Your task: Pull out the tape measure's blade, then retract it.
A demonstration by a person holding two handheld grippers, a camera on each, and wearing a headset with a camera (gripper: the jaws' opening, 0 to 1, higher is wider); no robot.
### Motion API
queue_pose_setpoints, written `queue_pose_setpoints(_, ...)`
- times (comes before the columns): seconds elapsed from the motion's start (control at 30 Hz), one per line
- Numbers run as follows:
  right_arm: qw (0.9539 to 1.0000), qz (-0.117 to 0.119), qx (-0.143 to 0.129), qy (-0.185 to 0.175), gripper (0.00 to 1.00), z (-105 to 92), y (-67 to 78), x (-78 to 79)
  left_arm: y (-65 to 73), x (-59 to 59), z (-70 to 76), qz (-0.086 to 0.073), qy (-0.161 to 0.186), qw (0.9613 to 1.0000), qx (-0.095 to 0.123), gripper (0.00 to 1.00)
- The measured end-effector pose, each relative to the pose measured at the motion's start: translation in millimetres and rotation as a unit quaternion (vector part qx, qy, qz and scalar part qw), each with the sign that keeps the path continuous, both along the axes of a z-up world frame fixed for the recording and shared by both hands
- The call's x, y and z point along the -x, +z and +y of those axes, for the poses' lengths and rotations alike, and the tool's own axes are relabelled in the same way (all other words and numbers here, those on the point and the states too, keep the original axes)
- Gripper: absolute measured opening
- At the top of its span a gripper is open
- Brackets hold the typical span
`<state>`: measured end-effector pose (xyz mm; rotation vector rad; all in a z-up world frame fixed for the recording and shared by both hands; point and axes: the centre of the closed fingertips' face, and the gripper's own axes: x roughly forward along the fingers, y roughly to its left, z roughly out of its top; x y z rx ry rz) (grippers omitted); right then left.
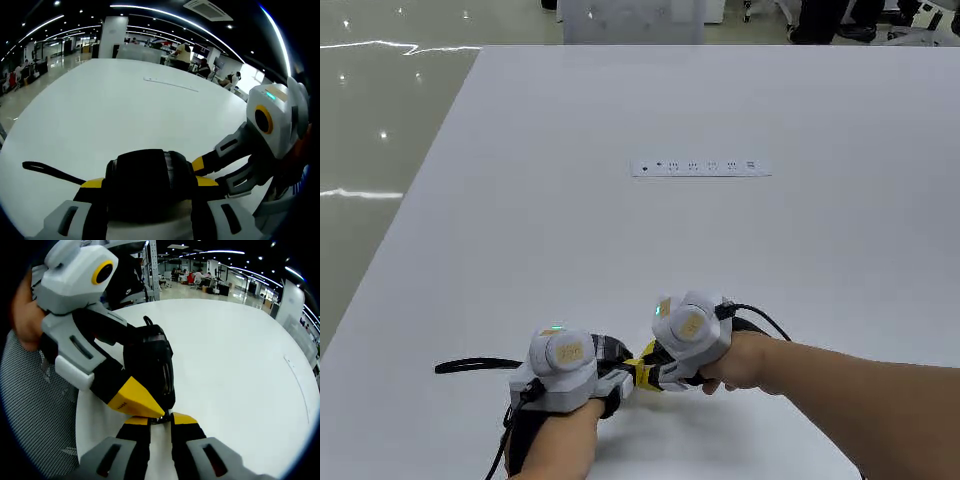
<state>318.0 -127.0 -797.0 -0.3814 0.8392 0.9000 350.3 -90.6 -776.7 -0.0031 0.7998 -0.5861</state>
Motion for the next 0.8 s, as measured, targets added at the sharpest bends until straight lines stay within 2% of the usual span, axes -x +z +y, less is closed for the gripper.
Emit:
queue_pose_setpoints(0.17,1.0,0.004,0.0,0.0,0.15,0.2,-0.4,2.4,0.3,1.6,-0.1,0.01,-0.014,0.9999,0.001,0.66)
queue_pose_setpoints(0.23,1.0,0.002,-0.001,-0.009,0.17,-1.0,0.3,2.3,2.3,2.8,0.9,0.023,-0.016,0.9995,0.015,0.65)
queue_pose_setpoints(0.27,0.9999,0.007,0.007,-0.011,0.18,-4.1,-0.7,4.6,4.2,1.8,3.1,0.03,-0.019,0.9991,0.025,0.65)
queue_pose_setpoints(0.3,0.9999,0.004,0.007,-0.008,0.18,-5.1,-0.3,5.8,5.9,1.0,4.3,0.029,-0.024,0.9989,0.027,0.65)
queue_pose_setpoints(0.4,0.9999,0.001,0.004,-0.015,0.25,-11.7,3.5,9.0,11.5,0.2,6.5,0.018,-0.072,0.9969,0.028,0.68)
queue_pose_setpoints(0.43,0.9998,0.001,0.0,-0.021,0.26,-14.1,6.1,9.8,15.4,1.9,4.2,0.019,-0.094,0.9944,0.044,0.72)
queue_pose_setpoints(0.5,0.9997,-0.005,-0.007,-0.025,0.27,-17.9,10.2,11.3,18.9,2.5,6.1,0.02,-0.118,0.9914,0.053,0.76)
queue_pose_setpoints(0.53,0.9994,-0.014,-0.011,-0.029,0.29,-22.0,14.1,12.3,26.9,1.6,6.3,0.008,-0.136,0.9884,0.067,0.78)
queue_pose_setpoints(0.57,0.9992,-0.016,-0.011,-0.036,0.31,-25.6,16.4,14.0,32.6,-3.4,10.2,-0.013,-0.14,0.988,0.063,0.81)
queue_pose_setpoints(0.6,0.9987,-0.019,-0.015,-0.045,0.33,-31.7,20.3,16.8,39.3,-10.6,16.6,-0.053,-0.162,0.9845,0.043,0.84)
queue_pose_setpoints(0.63,0.998,-0.022,-0.021,-0.055,0.36,-34.9,22.7,18.3,41.6,-12.1,19.6,-0.063,-0.173,0.9822,0.037,0.9)
queue_pose_setpoints(0.67,0.9972,-0.021,-0.027,-0.066,0.4,-39.1,25.4,20.8,42.4,-13.1,23.1,-0.069,-0.181,0.9805,0.033,0.93)
queue_pose_setpoints(0.7,0.9964,-0.019,-0.034,-0.076,0.42,-45.7,29.5,26.4,42.5,-14.1,30.2,-0.065,-0.182,0.9806,0.032,0.94)
queue_pose_setpoints(0.73,0.9958,-0.021,-0.036,-0.082,0.42,-51.7,31.9,29.9,44.1,-15.1,33.6,-0.062,-0.184,0.9802,0.04,0.95)
queue_pose_setpoints(0.77,0.9948,-0.031,-0.036,-0.09,0.43,-61.0,35.4,33.1,48.5,-17.4,37.2,-0.061,-0.179,0.9802,0.06,0.99)
queue_pose_setpoints(0.8,0.9938,-0.036,-0.038,-0.098,0.44,-67.4,38.0,35.8,48.4,-18.5,44.1,-0.058,-0.18,0.9805,0.052,0.99)
